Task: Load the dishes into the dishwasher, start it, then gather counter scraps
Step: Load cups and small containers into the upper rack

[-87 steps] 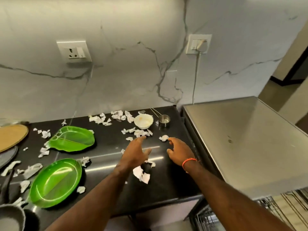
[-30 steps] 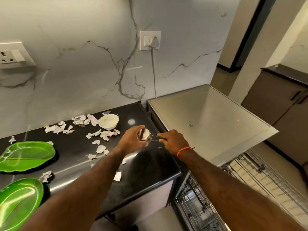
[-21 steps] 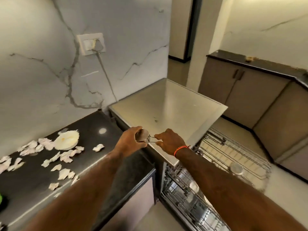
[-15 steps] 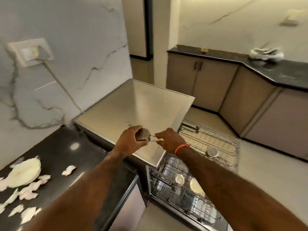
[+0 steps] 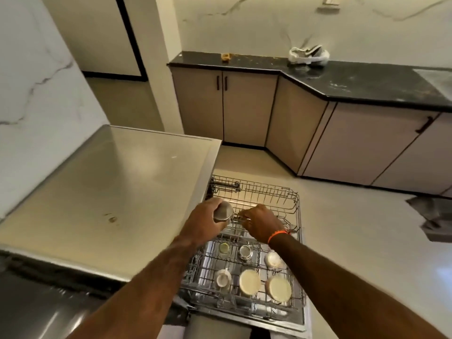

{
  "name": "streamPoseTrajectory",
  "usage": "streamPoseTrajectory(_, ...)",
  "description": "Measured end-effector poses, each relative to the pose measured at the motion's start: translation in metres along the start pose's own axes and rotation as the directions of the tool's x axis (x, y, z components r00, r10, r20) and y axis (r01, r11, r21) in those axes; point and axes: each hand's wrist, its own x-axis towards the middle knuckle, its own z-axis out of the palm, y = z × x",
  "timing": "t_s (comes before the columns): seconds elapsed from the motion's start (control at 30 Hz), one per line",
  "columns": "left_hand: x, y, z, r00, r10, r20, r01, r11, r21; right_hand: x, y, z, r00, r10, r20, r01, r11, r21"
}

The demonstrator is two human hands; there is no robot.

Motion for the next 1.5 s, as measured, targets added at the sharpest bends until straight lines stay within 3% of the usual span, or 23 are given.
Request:
streamPoseTrajectory(0.27, 0.07, -0.023, 0.076, 0.981, -0.171, 0.089, 0.173, 0.985, -0.013, 0.061, 0.066, 0.041, 0.997, 0.048, 0.06, -0.046, 0.998, -0.043)
streamPoseTrajectory(0.47, 0.116, -0.072, 0.135, 0.934, -0.349, 0.082, 0.351, 0.936, -0.011, 0.123, 0.092, 0.089, 0.991, 0.08, 0.103, -0.069, 0.991, -0.111)
streamPoseTrajectory(0.73, 0.178, -0.152, 0.216, 0.848, -0.529, 0.02, 0.527, 0.848, 0.061, 0.209, 0.119, 0.175, 0.981, 0.107, 0.16, -0.098, 0.993, -0.062)
streamPoseTrajectory(0.97, 0.192, -0.189, 0.249, 0.865, -0.497, 0.071, 0.485, 0.864, 0.133, 0.228, 0.127, 0.219, 0.963, 0.183, 0.196, -0.181, 0.983, -0.031)
streamPoseTrajectory(1.17, 0.196, -0.186, 0.248, 0.811, -0.575, 0.107, 0.569, 0.818, 0.084, 0.235, 0.128, 0.223, 0.948, 0.214, 0.237, -0.211, 0.977, -0.04)
streamPoseTrajectory(1.3, 0.194, -0.173, 0.238, 0.792, -0.599, 0.118, 0.596, 0.8, 0.069, 0.23, 0.127, 0.21, 0.954, 0.206, 0.216, -0.205, 0.978, -0.031)
streamPoseTrajectory(1.5, 0.179, -0.134, 0.2, 0.834, -0.516, 0.193, 0.501, 0.856, 0.126, 0.205, 0.122, 0.163, 0.96, 0.166, 0.224, -0.168, 0.986, -0.009)
